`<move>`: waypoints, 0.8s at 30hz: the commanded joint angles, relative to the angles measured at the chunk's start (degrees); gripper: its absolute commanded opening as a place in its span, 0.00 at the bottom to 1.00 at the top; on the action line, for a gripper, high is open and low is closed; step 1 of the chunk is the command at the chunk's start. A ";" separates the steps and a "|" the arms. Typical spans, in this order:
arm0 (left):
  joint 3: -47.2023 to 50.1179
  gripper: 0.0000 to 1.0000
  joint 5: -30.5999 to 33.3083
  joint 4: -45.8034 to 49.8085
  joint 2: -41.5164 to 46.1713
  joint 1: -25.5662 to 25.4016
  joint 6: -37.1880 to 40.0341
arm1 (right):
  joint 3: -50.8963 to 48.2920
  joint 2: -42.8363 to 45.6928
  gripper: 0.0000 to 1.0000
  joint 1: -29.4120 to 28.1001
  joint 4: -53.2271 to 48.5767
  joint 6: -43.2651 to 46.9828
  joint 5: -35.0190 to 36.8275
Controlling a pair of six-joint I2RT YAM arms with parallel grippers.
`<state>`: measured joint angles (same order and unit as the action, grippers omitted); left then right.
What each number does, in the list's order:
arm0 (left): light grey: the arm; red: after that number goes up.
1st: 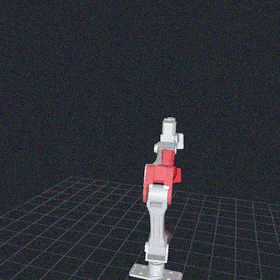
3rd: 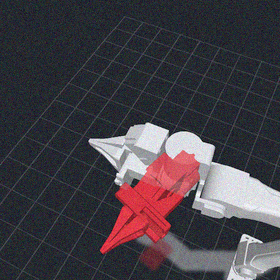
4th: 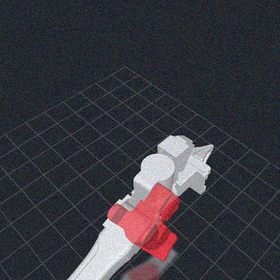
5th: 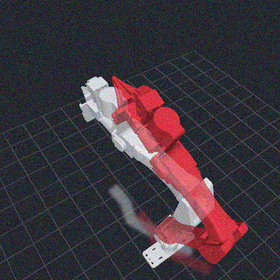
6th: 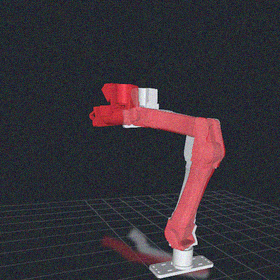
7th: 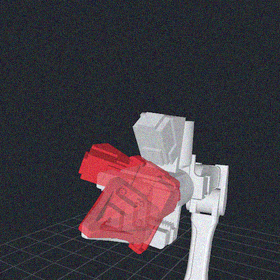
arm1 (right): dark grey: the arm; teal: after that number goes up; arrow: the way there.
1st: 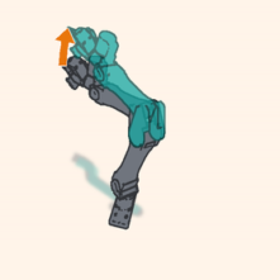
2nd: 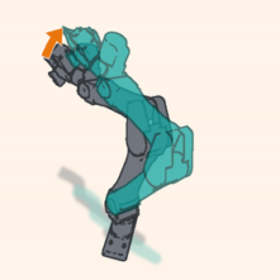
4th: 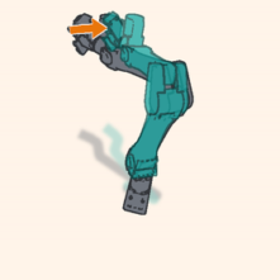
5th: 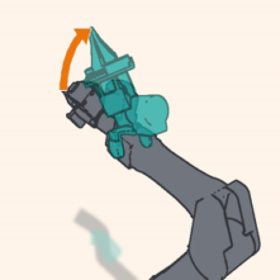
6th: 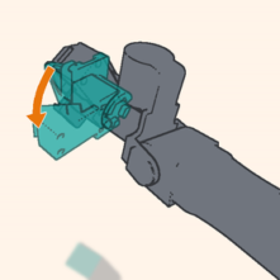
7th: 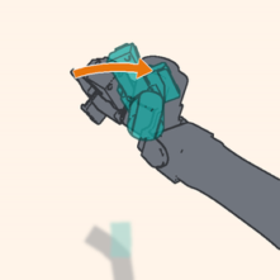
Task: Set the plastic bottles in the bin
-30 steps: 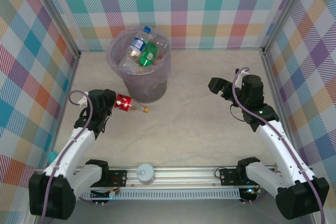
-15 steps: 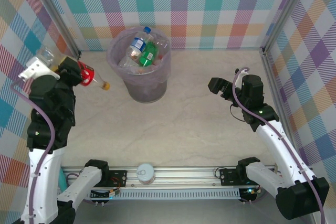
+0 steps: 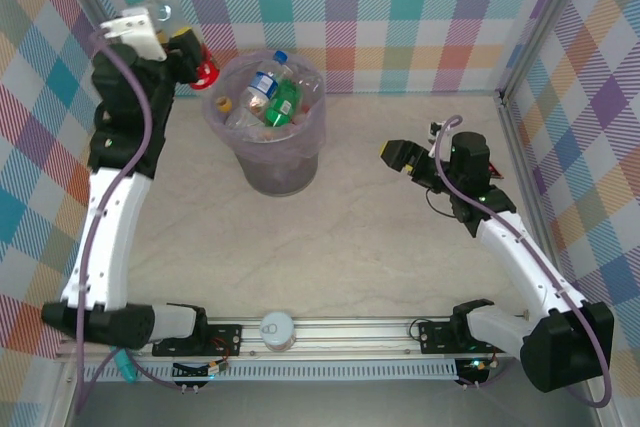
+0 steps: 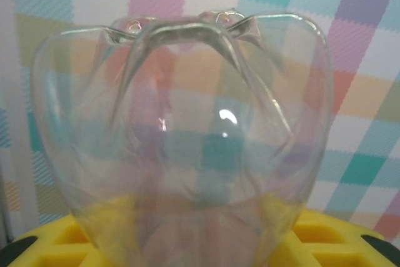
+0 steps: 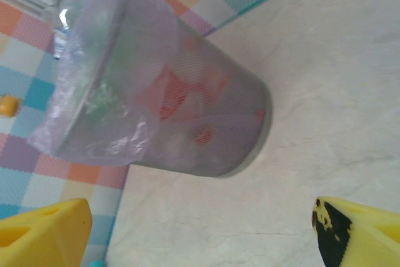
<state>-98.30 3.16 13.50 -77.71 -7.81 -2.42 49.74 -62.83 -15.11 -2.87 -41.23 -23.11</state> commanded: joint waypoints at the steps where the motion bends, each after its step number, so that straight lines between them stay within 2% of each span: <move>1: -5.04 0.01 -5.71 -2.89 -3.08 -1.18 5.25 | 0.98 0.34 0.91 -0.71 4.66 -1.77 -3.81; 4: -4.19 0.01 -6.33 -4.22 -4.64 -2.33 8.72 | 1.00 0.56 0.91 -0.77 4.31 -1.44 -3.94; 13: 1.66 0.00 -1.34 -4.38 -6.16 -2.73 13.31 | 1.25 1.61 0.91 -0.97 2.46 -0.50 -2.86; 17: 5.52 0.00 0.96 -6.13 -5.60 -2.73 14.04 | 1.24 1.83 0.91 -0.97 2.26 -0.43 -2.66; 24: 6.71 0.00 -0.22 -4.36 -7.02 -2.82 13.67 | 1.24 1.35 0.91 -1.01 2.44 -0.43 -2.73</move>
<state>-93.01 3.27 7.51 -84.16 -10.11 10.81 49.74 -62.26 -15.79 -1.19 -41.80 -25.61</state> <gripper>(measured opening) 0.441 0.911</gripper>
